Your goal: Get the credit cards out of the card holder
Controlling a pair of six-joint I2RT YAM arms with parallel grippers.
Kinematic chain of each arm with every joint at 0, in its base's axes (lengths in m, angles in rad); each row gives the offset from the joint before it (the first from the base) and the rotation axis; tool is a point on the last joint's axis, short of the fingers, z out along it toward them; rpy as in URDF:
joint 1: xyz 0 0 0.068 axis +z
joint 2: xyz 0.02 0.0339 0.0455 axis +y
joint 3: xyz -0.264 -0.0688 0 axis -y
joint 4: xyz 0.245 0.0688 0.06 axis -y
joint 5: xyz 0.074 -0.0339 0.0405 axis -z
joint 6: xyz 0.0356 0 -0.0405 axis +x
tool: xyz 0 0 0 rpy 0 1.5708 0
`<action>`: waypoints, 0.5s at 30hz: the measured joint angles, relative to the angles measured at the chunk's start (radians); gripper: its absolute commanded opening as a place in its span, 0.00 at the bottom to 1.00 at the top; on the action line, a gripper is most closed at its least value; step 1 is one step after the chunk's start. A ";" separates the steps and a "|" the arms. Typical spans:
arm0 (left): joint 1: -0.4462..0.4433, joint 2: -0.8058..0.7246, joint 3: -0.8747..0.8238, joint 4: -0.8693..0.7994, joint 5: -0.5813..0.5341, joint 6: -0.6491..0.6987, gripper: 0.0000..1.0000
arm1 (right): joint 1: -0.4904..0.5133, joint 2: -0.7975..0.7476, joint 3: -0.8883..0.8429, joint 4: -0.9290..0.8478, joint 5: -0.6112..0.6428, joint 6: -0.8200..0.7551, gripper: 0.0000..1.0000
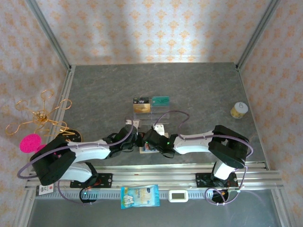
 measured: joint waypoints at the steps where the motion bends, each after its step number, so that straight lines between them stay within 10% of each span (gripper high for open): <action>1: 0.000 0.022 0.012 -0.004 -0.002 0.003 0.00 | -0.002 -0.002 -0.005 0.003 0.000 0.003 0.27; 15: 0.000 0.149 0.074 -0.022 -0.029 0.031 0.00 | -0.010 -0.042 -0.047 -0.005 0.018 0.031 0.37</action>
